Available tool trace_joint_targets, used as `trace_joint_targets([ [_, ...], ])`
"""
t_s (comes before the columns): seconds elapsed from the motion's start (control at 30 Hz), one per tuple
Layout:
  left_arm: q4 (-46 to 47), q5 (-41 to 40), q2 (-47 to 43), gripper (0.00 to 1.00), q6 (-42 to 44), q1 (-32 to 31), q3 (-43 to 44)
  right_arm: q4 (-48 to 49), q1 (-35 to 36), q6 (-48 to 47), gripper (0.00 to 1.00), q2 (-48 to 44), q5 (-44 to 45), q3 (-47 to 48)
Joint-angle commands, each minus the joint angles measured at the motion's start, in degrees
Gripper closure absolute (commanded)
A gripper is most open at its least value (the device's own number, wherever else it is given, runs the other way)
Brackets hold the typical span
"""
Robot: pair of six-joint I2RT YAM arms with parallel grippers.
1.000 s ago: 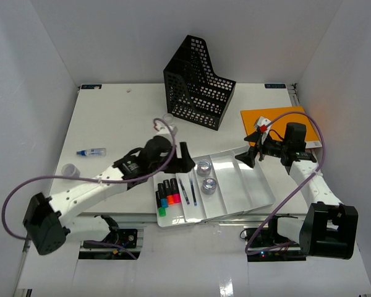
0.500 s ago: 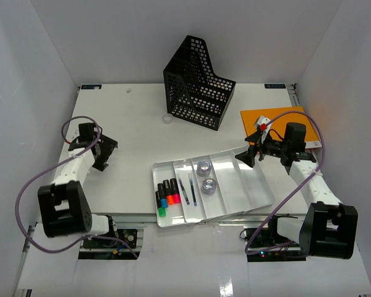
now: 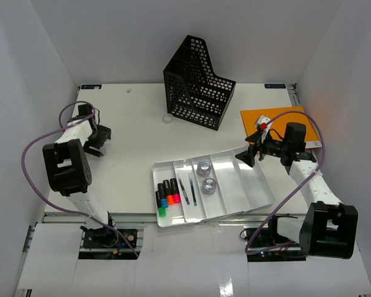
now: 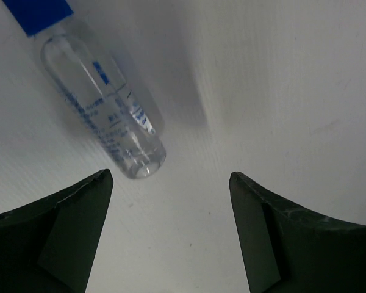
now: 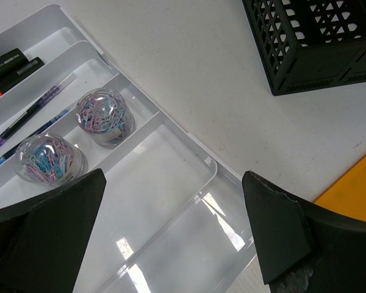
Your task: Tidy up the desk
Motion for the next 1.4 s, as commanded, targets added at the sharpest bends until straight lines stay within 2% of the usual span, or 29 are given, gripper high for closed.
trace_joint_targets([
  [0.0,-6.7,-5.0,3.3,0.12,-0.8,1.5,3.6,1.6,-0.1,0.5,0.00,0.0,-0.3,0.4],
  [0.27,-6.2,-3.7,1.0,0.17,4.1,2.0,3.4,1.6,-0.1,0.4,0.00,0.1,-0.1,0.3],
  [0.5,-4.6,-10.7,-13.1,0.09,9.8,2.0,-2.7,1.4,0.0,0.2,0.00,1.0,-0.6,0.4],
  [0.6,-5.9,-15.1,-19.0,0.03,8.5,2.1,-5.2,1.3,0.0,0.2,0.00,1.2,-0.8,0.5],
  [0.7,-5.9,-17.7,-21.6,0.02,6.6,3.3,-8.9,1.6,0.0,0.6,0.00,0.7,-0.9,0.4],
  [0.97,-6.7,-18.7,-17.1,0.02,7.7,9.8,-9.3,1.7,0.0,1.0,0.00,1.3,-0.3,0.3],
  [1.37,-4.0,-14.6,-8.2,0.02,11.8,14.5,-6.6,1.2,-0.1,1.0,0.00,2.9,0.6,0.8],
])
